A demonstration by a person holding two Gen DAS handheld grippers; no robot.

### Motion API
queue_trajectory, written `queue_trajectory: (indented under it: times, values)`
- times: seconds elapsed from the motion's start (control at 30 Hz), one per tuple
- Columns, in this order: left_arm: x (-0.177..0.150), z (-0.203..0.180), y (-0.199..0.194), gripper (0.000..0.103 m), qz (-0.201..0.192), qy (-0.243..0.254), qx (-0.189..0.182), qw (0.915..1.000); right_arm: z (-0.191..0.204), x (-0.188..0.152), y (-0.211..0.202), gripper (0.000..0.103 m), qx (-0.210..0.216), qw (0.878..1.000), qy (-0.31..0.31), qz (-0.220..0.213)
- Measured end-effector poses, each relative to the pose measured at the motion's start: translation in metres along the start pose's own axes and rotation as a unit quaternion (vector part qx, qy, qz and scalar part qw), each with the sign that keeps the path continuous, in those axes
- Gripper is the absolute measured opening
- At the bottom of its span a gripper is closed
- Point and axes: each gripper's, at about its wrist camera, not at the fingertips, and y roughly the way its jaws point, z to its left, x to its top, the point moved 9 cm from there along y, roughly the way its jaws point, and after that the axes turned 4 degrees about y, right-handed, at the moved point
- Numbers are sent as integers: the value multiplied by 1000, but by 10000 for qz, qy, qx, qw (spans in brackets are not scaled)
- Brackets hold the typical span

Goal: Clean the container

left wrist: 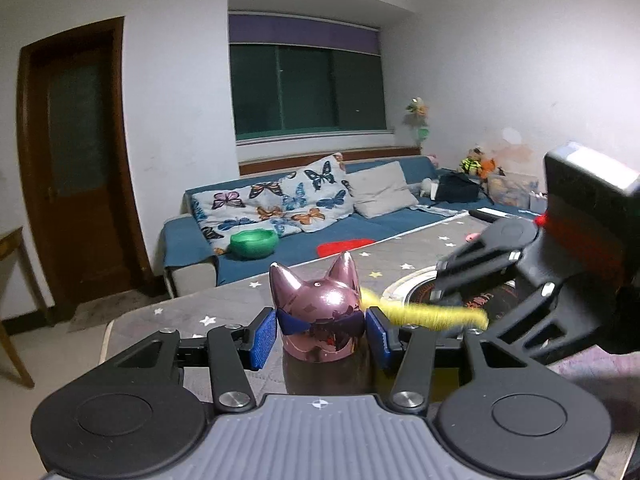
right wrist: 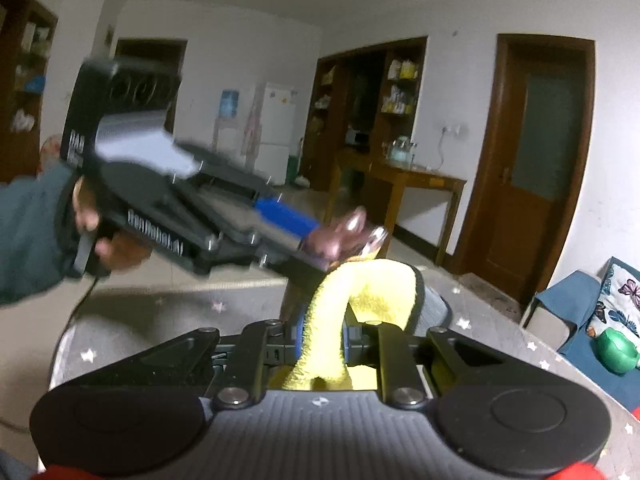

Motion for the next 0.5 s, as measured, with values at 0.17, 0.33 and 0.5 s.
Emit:
queue_trajectory:
  times: [0.17, 0.33, 0.5]
  values:
    - [-5, 2, -1, 53, -118, -107, 47, 9999, -1, -32, 25, 16, 63, 9988, 131, 460]
    - [-7, -1, 0, 55, -148, -193, 441, 9987, 0, -58, 48, 16, 88, 9962, 309, 812]
    - [-8, -10, -2, 57, -196, -316, 863, 9956, -8, -68, 58, 16, 63, 9931, 649, 977]
